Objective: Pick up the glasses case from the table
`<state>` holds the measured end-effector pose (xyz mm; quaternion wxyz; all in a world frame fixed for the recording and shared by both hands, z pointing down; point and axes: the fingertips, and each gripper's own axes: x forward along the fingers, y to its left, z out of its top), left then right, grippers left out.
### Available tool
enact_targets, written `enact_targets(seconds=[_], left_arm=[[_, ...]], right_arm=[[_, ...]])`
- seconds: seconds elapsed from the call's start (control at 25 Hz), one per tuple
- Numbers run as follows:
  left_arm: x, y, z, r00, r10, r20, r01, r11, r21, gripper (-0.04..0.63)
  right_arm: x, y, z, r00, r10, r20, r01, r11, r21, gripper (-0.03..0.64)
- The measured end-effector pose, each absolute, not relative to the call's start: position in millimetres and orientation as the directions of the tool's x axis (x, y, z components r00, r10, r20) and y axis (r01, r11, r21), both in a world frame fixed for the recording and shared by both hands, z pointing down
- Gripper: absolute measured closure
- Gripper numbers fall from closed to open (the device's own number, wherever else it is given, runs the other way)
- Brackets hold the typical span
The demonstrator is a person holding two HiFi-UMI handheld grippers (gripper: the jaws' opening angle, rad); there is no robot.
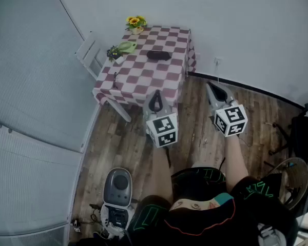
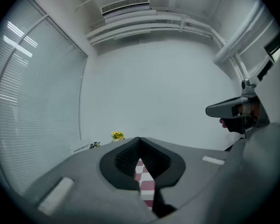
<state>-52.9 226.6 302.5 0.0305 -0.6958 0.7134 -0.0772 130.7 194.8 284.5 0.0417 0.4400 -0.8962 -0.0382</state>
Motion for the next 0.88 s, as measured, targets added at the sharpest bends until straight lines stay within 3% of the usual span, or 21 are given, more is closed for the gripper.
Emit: enact_targets(seconds=[0.36,0.88], left_arm=[[-59,225,305,-0.015,-0.997,0.07,-0.999,0.013,-0.042,0.589],[-64,206,353,-0.033,-0.992,0.122,-0.998,0.038,0.043,0.589]], right_arm=[[138,196,280,-0.59,-0.807,0.025,-0.806,0.59,0.049,0.617],[155,177,309,-0.547,-0.831,0.102,-0.831,0.554,0.054,0.617]])
